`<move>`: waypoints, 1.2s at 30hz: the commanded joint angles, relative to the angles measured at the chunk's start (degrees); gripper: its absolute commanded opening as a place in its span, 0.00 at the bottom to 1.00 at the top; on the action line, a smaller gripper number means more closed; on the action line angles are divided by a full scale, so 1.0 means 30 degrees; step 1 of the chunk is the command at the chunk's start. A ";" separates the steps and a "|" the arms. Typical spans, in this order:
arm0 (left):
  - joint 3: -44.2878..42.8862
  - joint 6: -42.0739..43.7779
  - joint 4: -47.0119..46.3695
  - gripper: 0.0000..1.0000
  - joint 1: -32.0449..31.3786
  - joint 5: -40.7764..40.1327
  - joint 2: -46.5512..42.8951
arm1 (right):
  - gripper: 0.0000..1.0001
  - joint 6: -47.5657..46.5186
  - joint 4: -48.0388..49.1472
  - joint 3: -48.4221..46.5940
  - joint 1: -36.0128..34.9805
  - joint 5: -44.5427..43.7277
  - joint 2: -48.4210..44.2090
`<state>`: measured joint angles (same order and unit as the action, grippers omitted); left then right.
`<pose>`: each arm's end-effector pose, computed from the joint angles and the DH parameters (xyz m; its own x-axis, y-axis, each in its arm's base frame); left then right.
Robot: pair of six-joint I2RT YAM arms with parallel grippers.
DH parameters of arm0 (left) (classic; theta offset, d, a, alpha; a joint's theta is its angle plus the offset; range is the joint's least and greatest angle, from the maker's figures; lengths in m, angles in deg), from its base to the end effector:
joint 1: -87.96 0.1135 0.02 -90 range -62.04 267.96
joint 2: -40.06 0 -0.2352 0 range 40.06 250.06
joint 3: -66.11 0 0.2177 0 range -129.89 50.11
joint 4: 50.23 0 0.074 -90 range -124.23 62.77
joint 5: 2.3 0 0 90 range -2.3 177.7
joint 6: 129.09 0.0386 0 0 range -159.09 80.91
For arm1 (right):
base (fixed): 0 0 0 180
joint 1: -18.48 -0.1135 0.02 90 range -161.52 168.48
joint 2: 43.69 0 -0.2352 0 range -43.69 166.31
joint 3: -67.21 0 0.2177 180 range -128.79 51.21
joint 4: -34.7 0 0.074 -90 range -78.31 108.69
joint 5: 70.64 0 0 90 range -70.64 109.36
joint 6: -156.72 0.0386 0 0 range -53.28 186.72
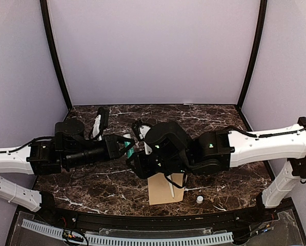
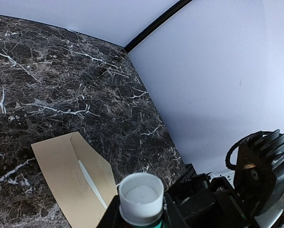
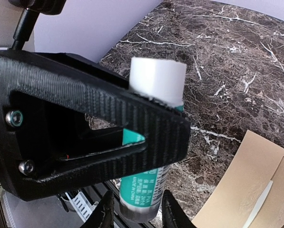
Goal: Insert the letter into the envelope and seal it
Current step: Unscrew the solid glue.
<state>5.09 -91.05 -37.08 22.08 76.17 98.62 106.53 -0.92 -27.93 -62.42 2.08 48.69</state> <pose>0.0989 -0.2019 0.3028 -0.6878 -0.3522 -0.6347 0.4419 0.4905 -0.7511 0.0651 0.3342 0.2988 -0.6443 -0.1571 -0.7485 -0.6390 0.6483 0.4140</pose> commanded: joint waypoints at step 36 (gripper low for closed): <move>0.1581 0.2508 -0.9406 0.00 0.0430 1.0871 -0.1159 | 0.00 0.2744 1.5321 0.7693 0.1961 1.0878 -0.5294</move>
<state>9.09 -86.36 -55.68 23.54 97.09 96.15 112.13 31.45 -6.46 -57.33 25.80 34.46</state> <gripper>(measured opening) 0.229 0.195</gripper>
